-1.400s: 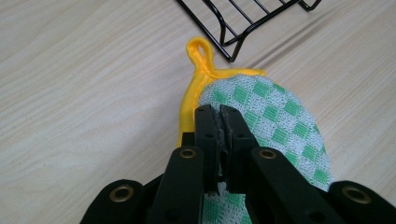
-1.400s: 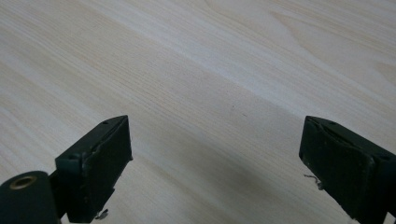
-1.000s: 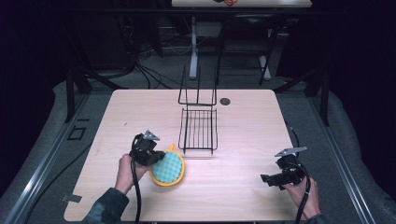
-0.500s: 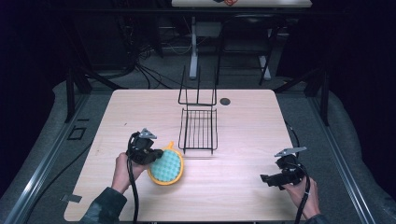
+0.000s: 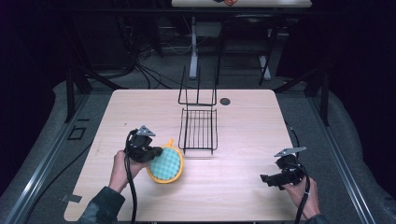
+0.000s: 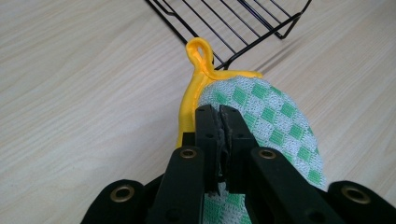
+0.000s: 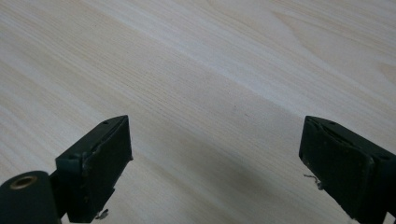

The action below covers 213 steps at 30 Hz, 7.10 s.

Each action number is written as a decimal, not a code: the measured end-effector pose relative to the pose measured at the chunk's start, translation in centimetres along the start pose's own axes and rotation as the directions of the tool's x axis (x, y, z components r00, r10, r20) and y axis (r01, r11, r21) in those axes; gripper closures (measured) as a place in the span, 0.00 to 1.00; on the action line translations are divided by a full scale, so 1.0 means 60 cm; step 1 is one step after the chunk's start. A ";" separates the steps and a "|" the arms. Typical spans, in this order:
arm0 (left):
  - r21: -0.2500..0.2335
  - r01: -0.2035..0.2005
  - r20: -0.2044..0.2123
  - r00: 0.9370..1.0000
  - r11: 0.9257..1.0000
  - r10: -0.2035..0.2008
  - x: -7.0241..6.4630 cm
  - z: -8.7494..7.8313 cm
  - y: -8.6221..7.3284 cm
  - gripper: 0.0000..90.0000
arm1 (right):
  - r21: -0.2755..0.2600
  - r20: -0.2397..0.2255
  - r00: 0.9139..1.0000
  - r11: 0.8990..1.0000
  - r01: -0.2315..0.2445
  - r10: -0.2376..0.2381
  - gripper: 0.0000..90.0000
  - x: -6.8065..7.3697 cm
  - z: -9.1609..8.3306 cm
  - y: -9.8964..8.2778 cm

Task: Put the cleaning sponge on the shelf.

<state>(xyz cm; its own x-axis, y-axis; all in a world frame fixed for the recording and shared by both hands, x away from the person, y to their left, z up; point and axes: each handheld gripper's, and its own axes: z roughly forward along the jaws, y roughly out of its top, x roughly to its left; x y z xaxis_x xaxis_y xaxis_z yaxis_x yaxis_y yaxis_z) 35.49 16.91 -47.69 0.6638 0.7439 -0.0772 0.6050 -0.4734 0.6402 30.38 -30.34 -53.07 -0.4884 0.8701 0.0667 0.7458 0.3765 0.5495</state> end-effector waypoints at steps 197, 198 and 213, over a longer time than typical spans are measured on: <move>-0.127 0.232 -0.052 0.969 0.964 -0.240 0.062 0.169 0.136 0.22 | -0.005 -0.013 1.000 1.000 -0.007 0.007 0.11 -0.003 -0.003 -0.004; -0.118 0.229 -0.054 0.970 0.966 -0.237 0.064 0.163 0.134 0.22 | -0.005 -0.013 1.000 1.000 -0.007 0.007 0.11 -0.003 -0.003 -0.004; -0.105 0.207 -0.064 0.975 0.973 -0.214 0.067 0.084 0.101 0.12 | -0.014 -0.011 1.000 1.000 -0.011 0.011 0.11 0.000 -0.006 -0.003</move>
<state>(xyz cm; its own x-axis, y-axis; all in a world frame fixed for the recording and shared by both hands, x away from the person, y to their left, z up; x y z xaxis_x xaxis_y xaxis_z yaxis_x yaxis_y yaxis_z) 44.06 14.67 -47.98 0.4895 0.8566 -0.1632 0.6796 -0.2575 0.6869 30.10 -30.54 -52.87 -0.4852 0.8705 0.0821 0.7447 0.3622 0.5606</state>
